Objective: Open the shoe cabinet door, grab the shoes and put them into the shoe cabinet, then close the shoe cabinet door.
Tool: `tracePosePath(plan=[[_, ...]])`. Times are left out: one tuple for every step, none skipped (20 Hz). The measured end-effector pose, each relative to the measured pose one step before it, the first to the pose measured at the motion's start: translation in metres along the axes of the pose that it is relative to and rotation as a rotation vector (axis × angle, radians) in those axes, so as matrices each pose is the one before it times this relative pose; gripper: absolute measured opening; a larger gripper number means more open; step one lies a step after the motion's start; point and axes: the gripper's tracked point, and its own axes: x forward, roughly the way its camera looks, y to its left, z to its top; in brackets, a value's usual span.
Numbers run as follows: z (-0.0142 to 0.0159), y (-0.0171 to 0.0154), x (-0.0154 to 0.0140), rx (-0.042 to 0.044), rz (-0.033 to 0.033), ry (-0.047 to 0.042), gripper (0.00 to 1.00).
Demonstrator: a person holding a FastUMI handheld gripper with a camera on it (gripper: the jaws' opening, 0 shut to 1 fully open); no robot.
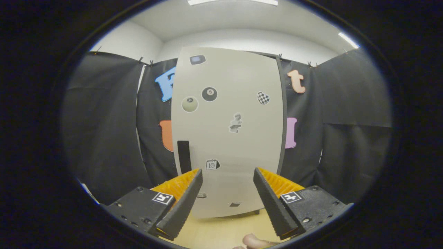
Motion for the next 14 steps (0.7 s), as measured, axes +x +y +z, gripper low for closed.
tracePosePath(plan=[[0.00490,-0.00546,-0.00945,-0.00511,-0.01789,-0.03060,0.98],[0.00358,-0.00297,-0.00826,-0.00976,-0.00801,-0.01543,0.98],[-0.00036,-0.00380,-0.00704,-0.00493,-0.01170,-0.00068,0.98],[-0.00394,0.00101,-0.00492,-0.00635,-0.00189,0.01132,0.98],[-0.00421,0.00061,-0.00095,-0.00214,-0.01531,0.02517,0.98],[-0.00477,0.00094,-0.00313,-0.00492,-0.01499,0.02746,0.98],[-0.00255,0.00109,-0.00260,0.00016,-0.00285,0.01754,0.98],[0.00040,0.00367,-0.00266,0.01006,0.00375,0.00296,0.98],[0.00119,0.00211,-0.00084,0.01630,0.00555,-0.00609,0.98],[0.00291,0.00206,-0.00194,0.01363,0.00587,-0.00560,0.98],[0.00197,0.00232,-0.00246,0.00798,0.00806,-0.00610,0.98],[0.00284,0.00000,-0.00322,0.00274,-0.00051,-0.00732,0.98],[0.00339,0.00113,-0.00363,-0.00124,-0.00123,-0.00329,0.98],[0.00272,0.00163,-0.00278,-0.00321,-0.00057,-0.00268,0.98]])
